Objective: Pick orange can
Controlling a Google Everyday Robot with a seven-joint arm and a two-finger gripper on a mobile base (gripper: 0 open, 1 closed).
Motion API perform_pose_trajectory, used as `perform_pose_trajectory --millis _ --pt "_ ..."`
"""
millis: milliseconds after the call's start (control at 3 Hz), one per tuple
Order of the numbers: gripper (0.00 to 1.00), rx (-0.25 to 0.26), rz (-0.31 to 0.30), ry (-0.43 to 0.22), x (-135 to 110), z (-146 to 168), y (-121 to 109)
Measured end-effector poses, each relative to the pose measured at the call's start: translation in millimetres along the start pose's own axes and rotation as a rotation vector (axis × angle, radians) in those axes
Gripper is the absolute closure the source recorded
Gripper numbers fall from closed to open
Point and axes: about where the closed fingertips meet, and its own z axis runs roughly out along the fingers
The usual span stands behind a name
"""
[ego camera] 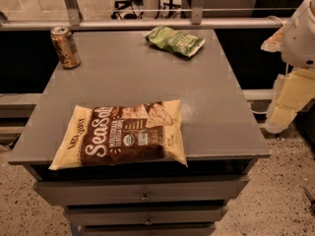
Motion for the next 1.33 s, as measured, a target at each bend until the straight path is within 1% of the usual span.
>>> perform_pose_trajectory --millis 333,667,1000,1333 --pt "0.0 0.002 -0.004 -0.01 -3.7 1.1 -1.9" --pt "0.0 -0.033 -0.025 -0.082 -27.3 19.1 -10.2" --pt "0.0 -0.106 -0.068 -0.234 -89.5 57.7 -23.5" --pt "0.0 -0.153 -0.091 -0.381 -155.0 78.2 -27.4"
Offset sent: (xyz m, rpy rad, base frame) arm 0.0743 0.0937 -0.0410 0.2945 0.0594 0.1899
